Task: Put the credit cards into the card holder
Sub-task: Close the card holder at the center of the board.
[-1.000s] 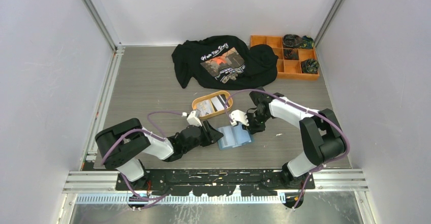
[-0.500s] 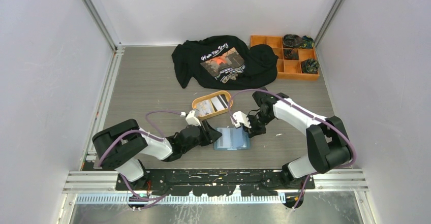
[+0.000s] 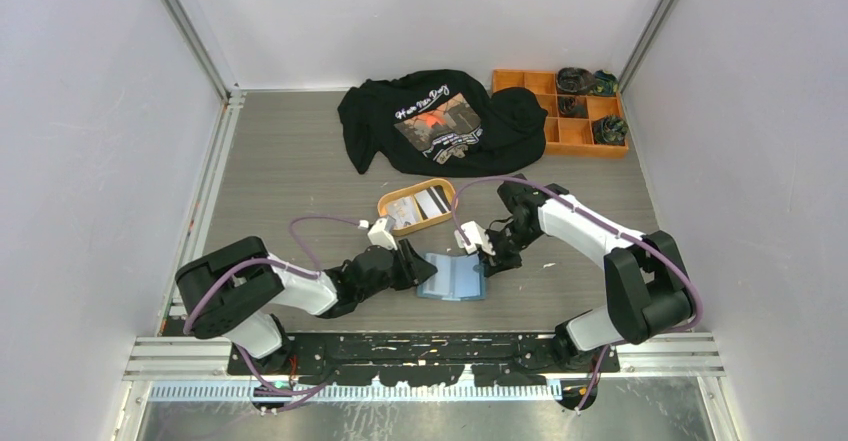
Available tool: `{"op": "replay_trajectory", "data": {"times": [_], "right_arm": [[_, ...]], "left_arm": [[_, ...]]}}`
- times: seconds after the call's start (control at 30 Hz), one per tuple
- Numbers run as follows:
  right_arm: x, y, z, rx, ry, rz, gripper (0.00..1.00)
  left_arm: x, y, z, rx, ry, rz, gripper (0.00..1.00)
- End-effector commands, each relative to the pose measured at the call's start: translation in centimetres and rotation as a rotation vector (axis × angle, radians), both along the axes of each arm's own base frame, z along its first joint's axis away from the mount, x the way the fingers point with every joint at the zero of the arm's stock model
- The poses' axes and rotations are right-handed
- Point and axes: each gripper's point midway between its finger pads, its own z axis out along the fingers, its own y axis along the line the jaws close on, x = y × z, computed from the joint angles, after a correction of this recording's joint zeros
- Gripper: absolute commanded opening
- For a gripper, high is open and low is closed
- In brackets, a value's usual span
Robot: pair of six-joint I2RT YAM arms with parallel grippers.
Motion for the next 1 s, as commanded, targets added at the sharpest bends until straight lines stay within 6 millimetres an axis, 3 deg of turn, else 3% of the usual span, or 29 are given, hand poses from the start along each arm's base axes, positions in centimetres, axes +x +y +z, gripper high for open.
{"op": "replay_trajectory", "data": {"times": [0.0, 0.3, 0.77, 0.97], "right_arm": [[0.4, 2.0, 1.8, 0.123, -0.039, 0.019, 0.03], [0.7, 2.4, 1.9, 0.138, -0.040, -0.006, 0.04], [0.9, 2.3, 1.8, 0.130, -0.044, -0.012, 0.14], [1.1, 2.0, 1.6, 0.110, -0.050, -0.022, 0.27]], "left_arm": [[-1.0, -3.2, 4.4, -0.121, -0.067, -0.117, 0.42], [-2.7, -6.3, 7.1, -0.169, -0.128, -0.231, 0.44], [-2.0, -8.5, 5.4, -0.157, -0.103, -0.229, 0.47], [-1.7, -8.6, 4.9, -0.151, -0.094, -0.216, 0.47]]}}
